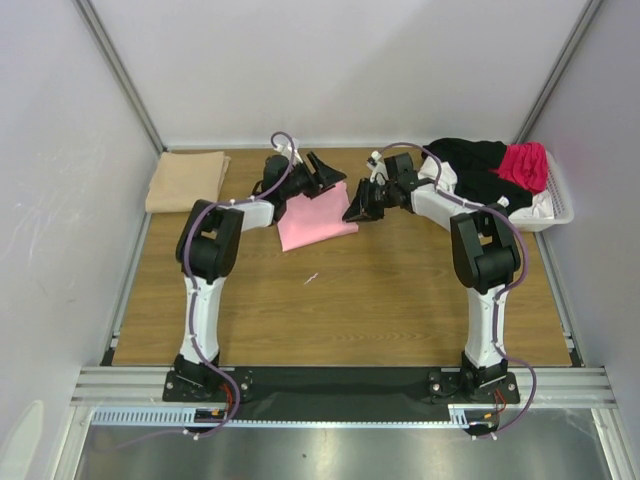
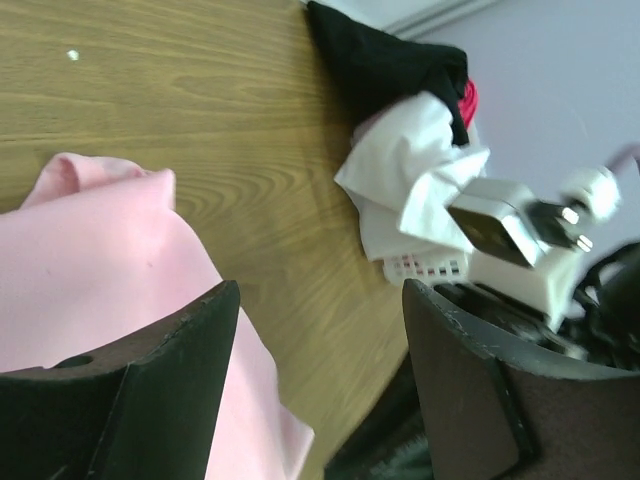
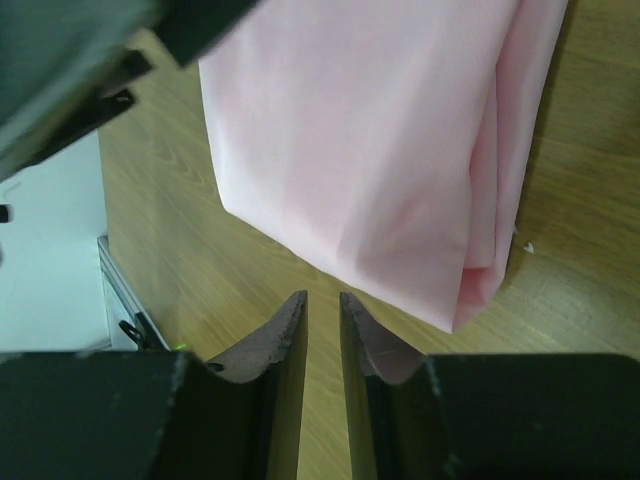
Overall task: Fold and stack the t-shirts
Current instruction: Fold the tshirt
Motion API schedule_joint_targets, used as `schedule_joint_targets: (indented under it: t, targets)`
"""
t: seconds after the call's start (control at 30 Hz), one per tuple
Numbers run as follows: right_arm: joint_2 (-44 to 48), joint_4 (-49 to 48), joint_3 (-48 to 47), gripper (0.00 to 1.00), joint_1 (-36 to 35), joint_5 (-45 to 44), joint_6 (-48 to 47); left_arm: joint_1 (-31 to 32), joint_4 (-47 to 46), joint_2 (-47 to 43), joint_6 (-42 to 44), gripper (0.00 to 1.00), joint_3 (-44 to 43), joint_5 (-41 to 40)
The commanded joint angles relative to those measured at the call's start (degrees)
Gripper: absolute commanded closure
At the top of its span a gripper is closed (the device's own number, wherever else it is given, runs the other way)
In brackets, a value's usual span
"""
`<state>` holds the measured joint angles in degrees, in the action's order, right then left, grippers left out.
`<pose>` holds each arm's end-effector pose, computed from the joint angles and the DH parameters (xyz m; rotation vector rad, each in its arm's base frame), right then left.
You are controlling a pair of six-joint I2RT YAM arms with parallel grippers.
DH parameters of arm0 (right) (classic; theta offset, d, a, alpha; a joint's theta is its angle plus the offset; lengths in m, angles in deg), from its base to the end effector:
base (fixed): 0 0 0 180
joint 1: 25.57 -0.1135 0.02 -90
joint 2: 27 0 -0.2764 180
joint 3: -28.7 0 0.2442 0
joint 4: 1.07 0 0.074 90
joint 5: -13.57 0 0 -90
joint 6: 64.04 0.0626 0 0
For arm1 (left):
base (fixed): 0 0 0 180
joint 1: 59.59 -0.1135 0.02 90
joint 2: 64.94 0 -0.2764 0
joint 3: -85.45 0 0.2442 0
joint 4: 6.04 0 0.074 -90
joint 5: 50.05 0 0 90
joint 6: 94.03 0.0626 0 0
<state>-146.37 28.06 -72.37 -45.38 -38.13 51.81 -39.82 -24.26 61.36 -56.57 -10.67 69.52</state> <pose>0.4297 0.1960 0.1870 -0.2031 2.4780 1.1610 0.4793 -0.2051 0.1869 -0.1479 1.9611 -1.3293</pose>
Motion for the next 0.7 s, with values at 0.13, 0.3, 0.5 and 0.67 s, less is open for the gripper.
schedule_joint_targets:
  t: [0.13,0.3,0.5,0.67]
  targets:
    - [-1.48,-3.65,1.50,0.82,0.12,-0.51,-1.58,1.41,-9.91,6.75,-8.37,0.28,-7.40,-2.23]
    - [-1.92,-3.91,3.35,0.84,0.39,-1.12,-1.50,2.20,-11.59,11.15,-11.63,0.28,-11.36,-2.67]
    - [-2.01,-3.74,5.28,0.87,0.65,-2.09,-1.94,2.20,-6.49,14.58,-9.25,0.29,-13.83,-5.12]
    - [-0.51,-3.38,7.04,0.87,1.26,-3.67,-2.55,2.12,-3.42,16.52,-8.46,0.29,-15.58,-5.04]
